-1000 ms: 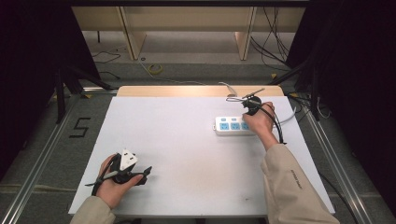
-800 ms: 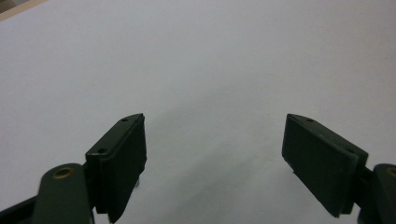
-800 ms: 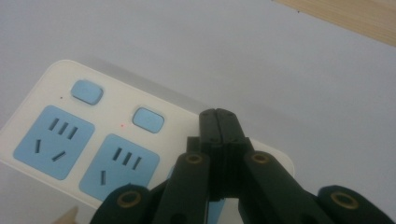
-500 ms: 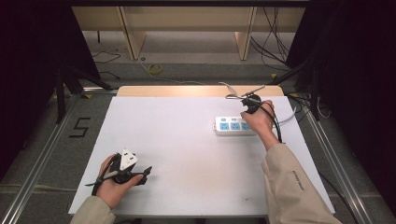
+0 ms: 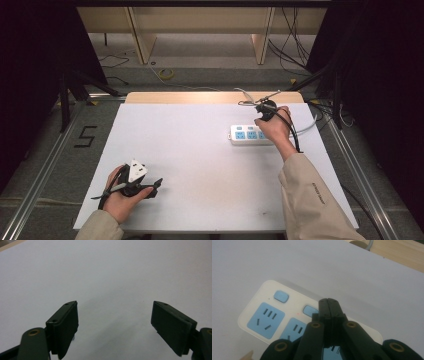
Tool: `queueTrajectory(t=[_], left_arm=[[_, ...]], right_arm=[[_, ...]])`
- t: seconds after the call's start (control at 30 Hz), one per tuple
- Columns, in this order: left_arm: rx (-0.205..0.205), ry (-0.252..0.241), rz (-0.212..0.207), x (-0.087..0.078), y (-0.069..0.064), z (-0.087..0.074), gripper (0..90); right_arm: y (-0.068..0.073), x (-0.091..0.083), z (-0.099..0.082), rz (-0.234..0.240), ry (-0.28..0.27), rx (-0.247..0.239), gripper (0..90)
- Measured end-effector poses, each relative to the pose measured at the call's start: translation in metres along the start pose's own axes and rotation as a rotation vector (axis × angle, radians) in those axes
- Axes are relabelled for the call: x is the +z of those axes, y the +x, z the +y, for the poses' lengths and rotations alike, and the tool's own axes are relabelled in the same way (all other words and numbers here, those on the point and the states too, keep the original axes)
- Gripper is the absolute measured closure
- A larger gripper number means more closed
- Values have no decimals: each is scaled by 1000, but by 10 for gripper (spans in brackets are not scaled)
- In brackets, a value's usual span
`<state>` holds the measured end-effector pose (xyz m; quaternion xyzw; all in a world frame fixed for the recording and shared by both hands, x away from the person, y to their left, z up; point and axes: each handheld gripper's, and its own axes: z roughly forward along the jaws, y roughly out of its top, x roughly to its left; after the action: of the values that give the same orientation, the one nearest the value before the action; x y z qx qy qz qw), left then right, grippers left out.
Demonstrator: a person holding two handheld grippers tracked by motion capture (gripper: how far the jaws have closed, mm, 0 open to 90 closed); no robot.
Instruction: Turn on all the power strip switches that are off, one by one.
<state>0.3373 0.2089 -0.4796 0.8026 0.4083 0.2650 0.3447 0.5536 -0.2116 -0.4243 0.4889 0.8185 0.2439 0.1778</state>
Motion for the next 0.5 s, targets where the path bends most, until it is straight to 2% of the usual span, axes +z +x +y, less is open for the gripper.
queueTrajectory(t=[0.5], left_arm=[[-1,-1,-1,-1,0,0,218]], right_arm=[[12,0,8,14,-6,-22,900]])
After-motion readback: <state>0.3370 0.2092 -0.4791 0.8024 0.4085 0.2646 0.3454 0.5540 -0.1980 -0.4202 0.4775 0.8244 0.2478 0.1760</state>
